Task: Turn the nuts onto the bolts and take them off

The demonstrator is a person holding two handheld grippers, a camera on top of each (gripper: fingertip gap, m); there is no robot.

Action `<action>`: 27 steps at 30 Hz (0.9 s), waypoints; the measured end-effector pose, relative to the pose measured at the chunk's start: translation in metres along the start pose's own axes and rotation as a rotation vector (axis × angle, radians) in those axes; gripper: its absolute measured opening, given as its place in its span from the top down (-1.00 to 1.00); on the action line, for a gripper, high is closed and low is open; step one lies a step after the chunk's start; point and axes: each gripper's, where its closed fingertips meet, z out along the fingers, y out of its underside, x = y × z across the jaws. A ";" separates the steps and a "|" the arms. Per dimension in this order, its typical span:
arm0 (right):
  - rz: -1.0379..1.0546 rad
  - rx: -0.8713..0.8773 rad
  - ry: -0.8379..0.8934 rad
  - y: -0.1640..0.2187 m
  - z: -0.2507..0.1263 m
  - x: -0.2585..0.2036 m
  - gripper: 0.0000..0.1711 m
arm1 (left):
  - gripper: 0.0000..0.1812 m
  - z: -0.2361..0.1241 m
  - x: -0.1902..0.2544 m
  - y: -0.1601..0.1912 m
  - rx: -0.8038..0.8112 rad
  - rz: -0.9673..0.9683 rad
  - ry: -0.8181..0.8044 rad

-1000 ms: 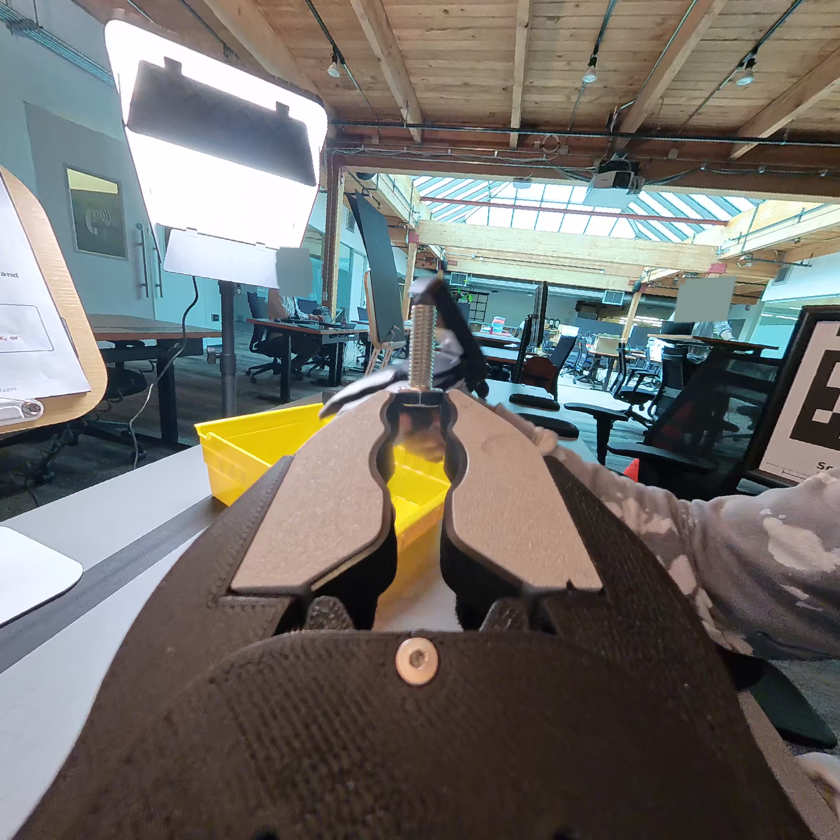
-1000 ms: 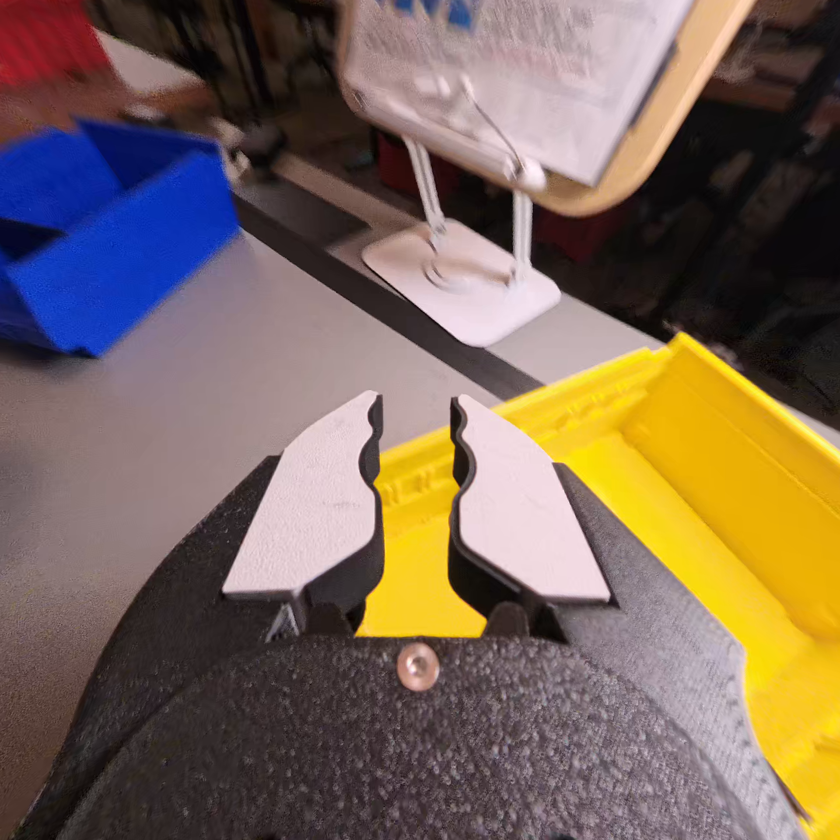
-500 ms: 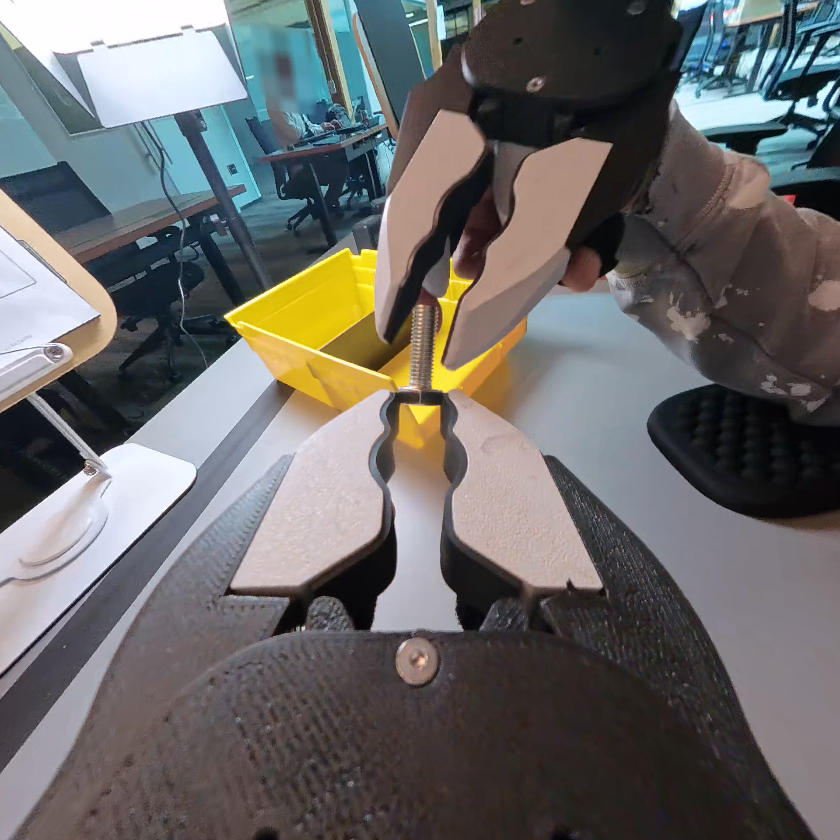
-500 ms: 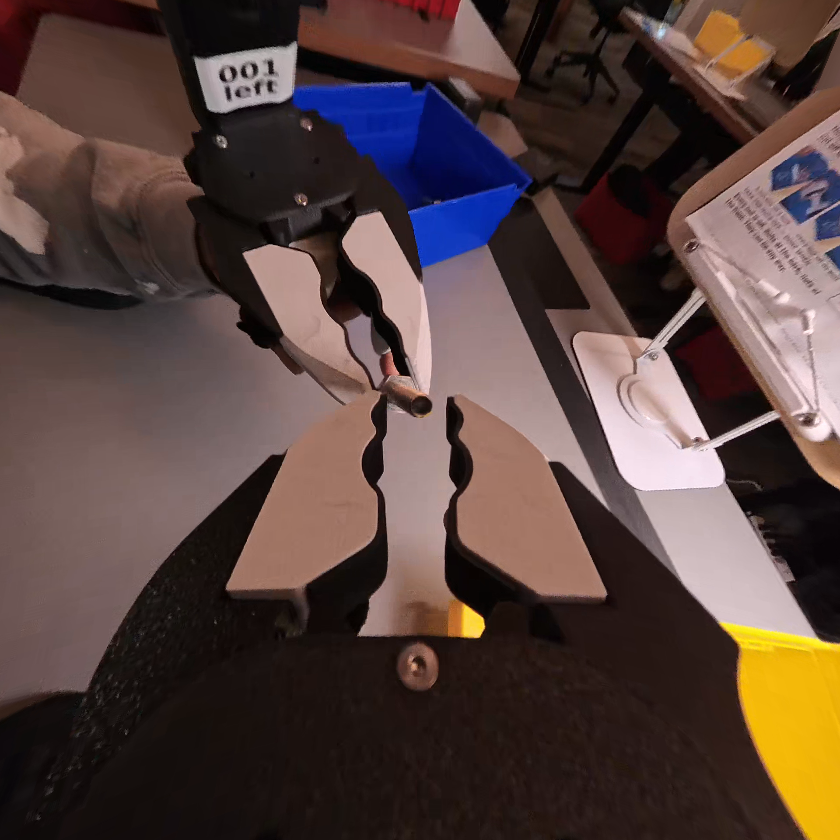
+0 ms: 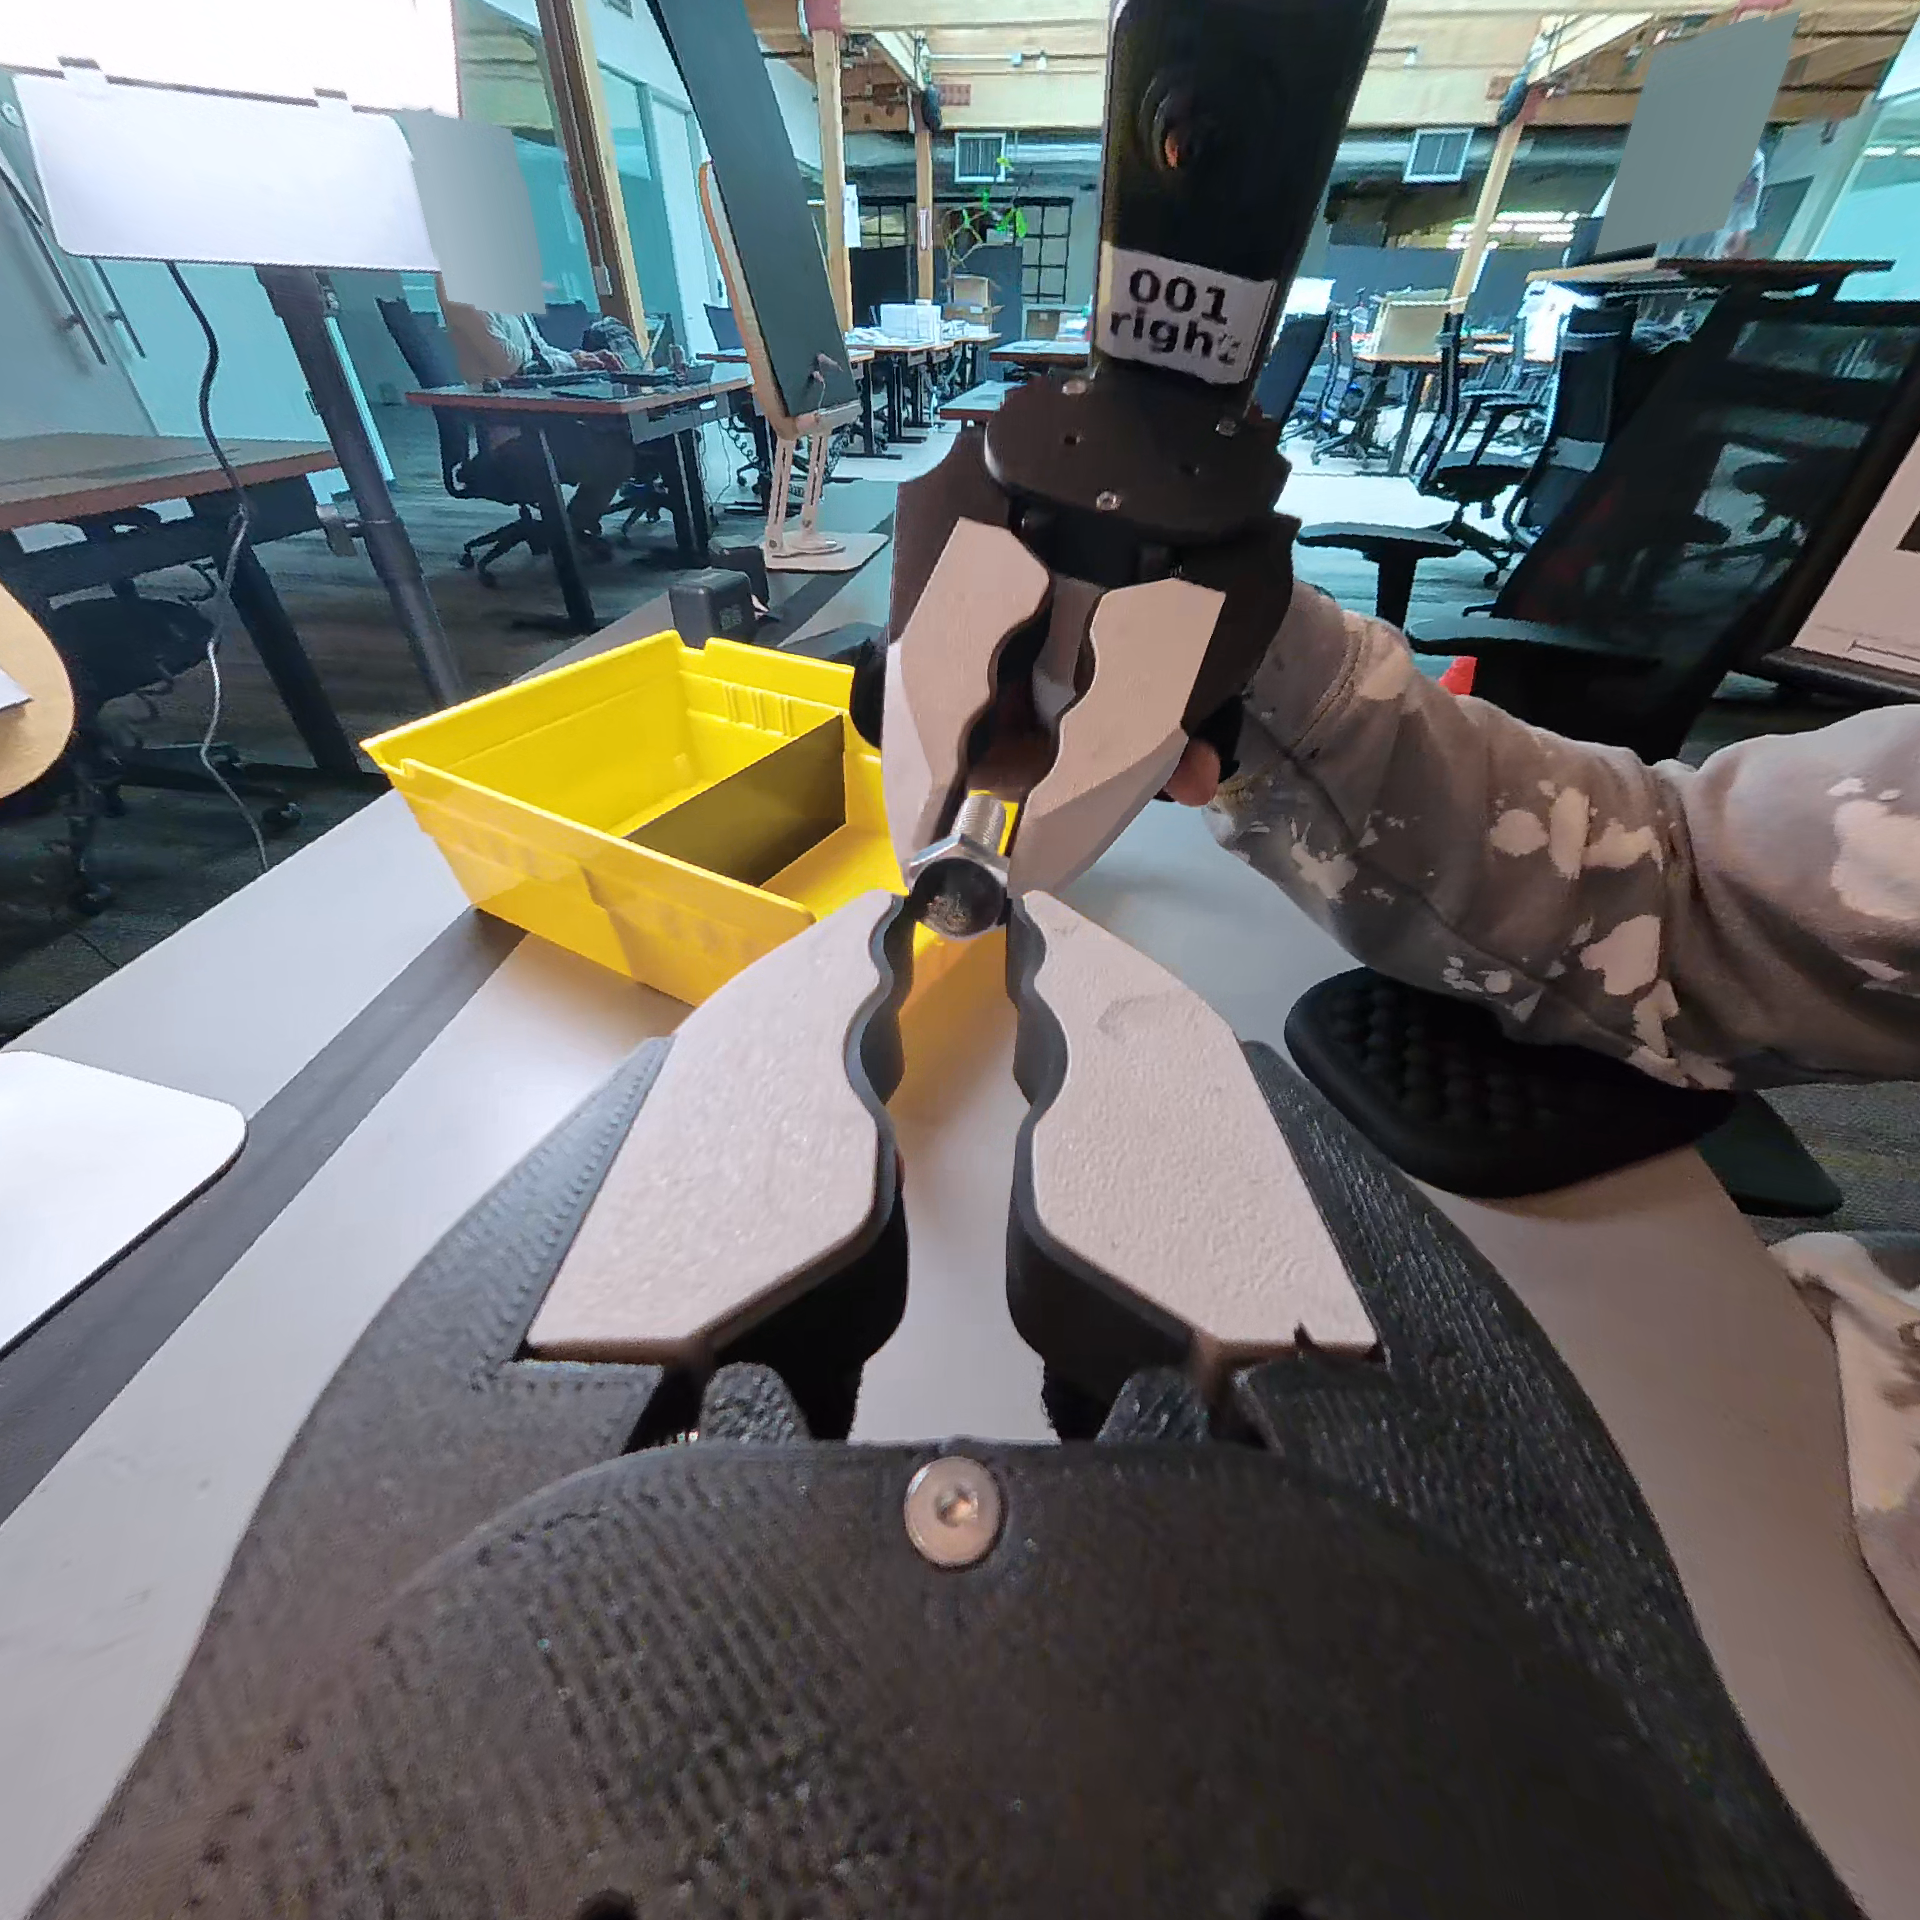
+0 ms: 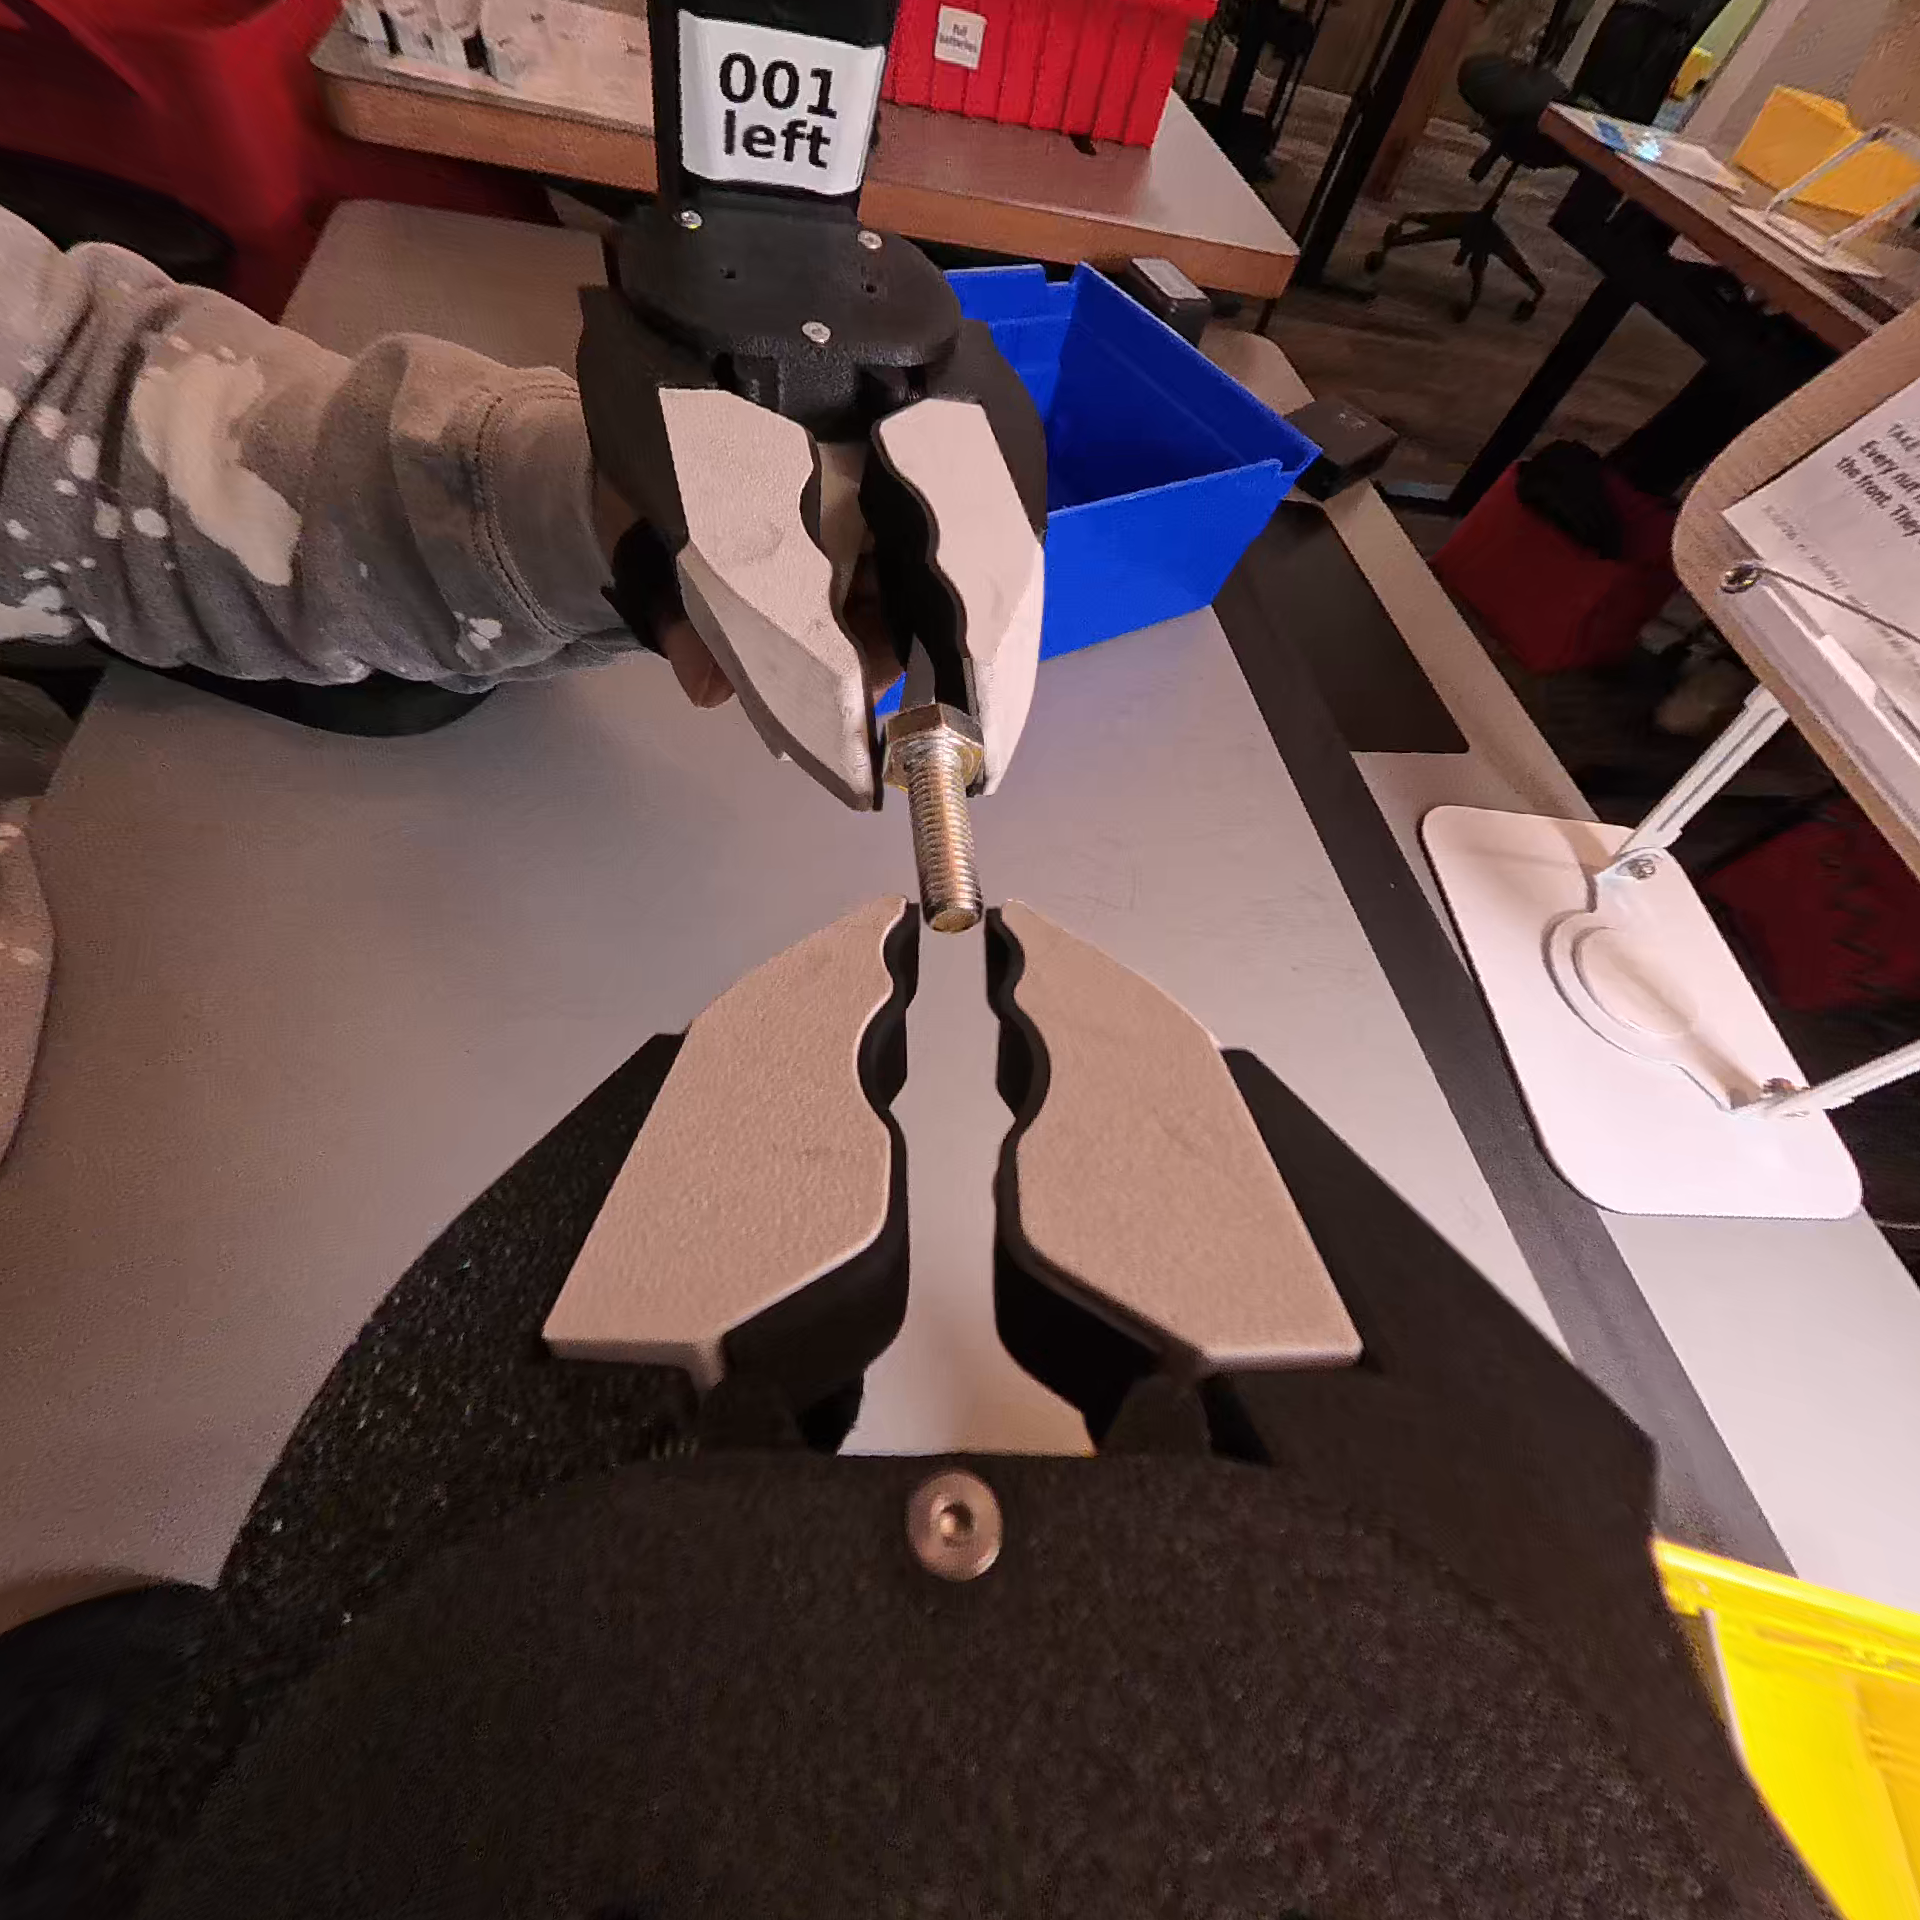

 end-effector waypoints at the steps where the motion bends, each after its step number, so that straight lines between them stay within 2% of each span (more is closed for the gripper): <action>1: -0.003 -0.005 0.010 -0.001 -0.002 0.001 0.81 | 0.80 0.001 0.000 0.001 -0.007 0.005 -0.001; 5: -0.050 -0.068 0.070 0.000 -0.007 0.003 0.77 | 0.81 0.004 0.002 0.009 -0.047 0.021 0.005; 12: -0.105 -0.237 0.085 0.018 0.001 -0.003 0.81 | 0.81 0.010 0.005 0.022 -0.116 0.042 0.013; 23: -0.127 -0.268 0.079 0.021 0.009 -0.006 0.89 | 0.81 0.012 0.001 0.036 -0.179 0.040 0.006; 27: -0.111 -0.272 0.096 0.022 0.010 0.000 0.89 | 0.81 0.013 -0.005 0.032 -0.132 0.012 -0.034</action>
